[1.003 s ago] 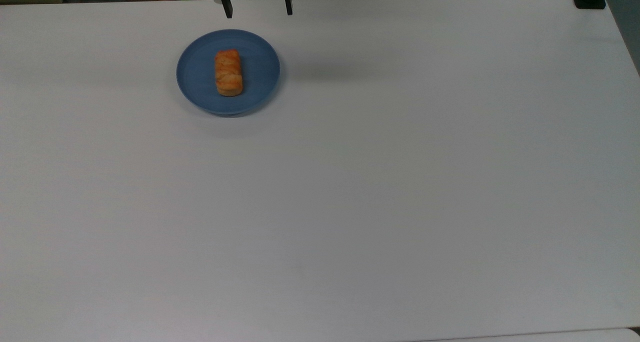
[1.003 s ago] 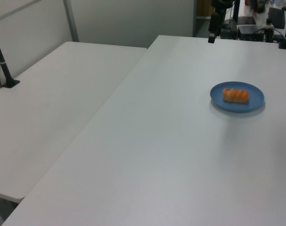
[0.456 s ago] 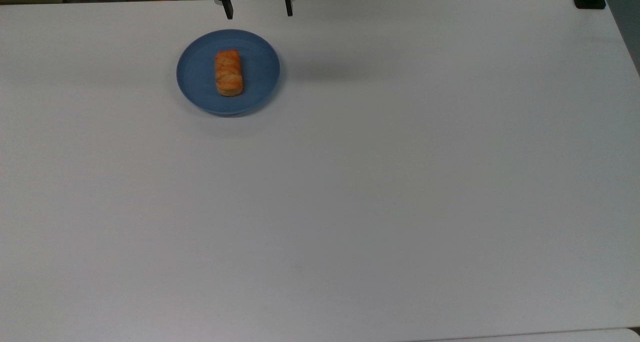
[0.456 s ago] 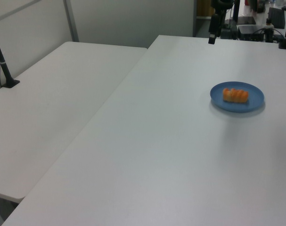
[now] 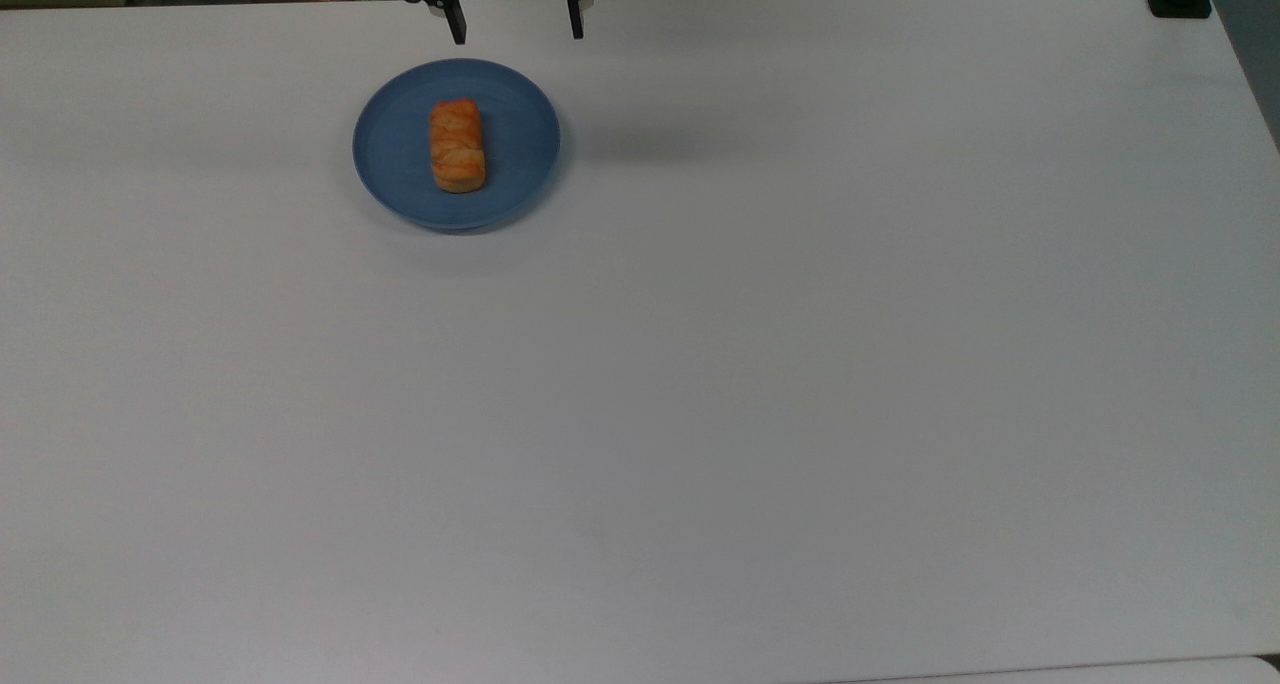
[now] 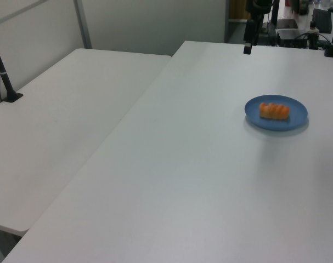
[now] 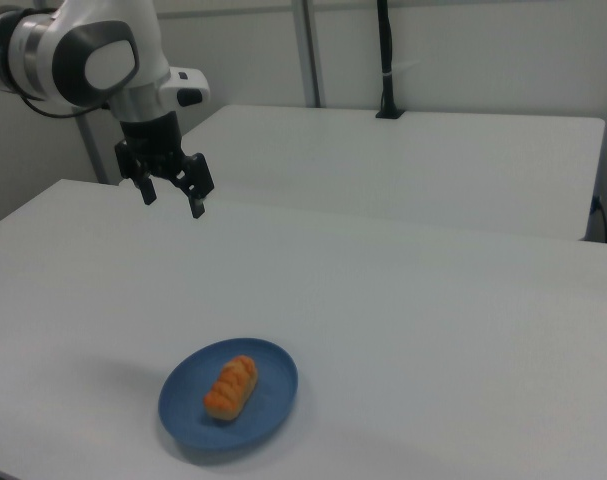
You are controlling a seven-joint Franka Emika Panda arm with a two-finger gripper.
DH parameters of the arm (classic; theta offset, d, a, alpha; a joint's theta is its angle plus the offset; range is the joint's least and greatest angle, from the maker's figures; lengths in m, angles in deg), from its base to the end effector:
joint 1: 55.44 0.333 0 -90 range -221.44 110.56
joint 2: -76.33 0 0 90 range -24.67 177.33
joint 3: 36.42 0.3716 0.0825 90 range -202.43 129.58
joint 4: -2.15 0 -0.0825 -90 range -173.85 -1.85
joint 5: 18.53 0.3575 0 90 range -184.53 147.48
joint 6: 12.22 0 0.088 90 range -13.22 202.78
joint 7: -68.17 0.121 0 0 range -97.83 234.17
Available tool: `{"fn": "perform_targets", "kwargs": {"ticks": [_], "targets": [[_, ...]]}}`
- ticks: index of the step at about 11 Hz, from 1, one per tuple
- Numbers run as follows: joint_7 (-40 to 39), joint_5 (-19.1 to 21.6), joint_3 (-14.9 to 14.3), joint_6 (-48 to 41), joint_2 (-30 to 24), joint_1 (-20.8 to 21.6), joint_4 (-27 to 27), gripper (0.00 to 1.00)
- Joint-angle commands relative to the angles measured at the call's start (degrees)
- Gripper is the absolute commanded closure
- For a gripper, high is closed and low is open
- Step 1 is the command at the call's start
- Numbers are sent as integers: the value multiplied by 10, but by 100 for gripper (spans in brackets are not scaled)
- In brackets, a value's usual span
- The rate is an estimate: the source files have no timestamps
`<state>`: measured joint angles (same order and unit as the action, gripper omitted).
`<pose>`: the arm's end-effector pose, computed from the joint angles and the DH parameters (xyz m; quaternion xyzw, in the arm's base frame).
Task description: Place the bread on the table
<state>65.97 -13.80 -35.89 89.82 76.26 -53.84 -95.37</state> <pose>0.5440 0.0285 0.6269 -0.9979 -0.0307 -0.0400 0.0406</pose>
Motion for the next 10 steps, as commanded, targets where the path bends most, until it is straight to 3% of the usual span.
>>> {"fn": "perform_targets", "kwargs": {"ticks": [1, 4, 7, 10], "targets": [[-11, -30, -6, 16, 1, 1, -28, 0], [-12, -31, -11, 15, 18, -23, -31, 0], [-35, -34, -40, 15, 36, -24, -53, 0], [-66, -94, -41, 18, 45, -23, -105, 0]]}}
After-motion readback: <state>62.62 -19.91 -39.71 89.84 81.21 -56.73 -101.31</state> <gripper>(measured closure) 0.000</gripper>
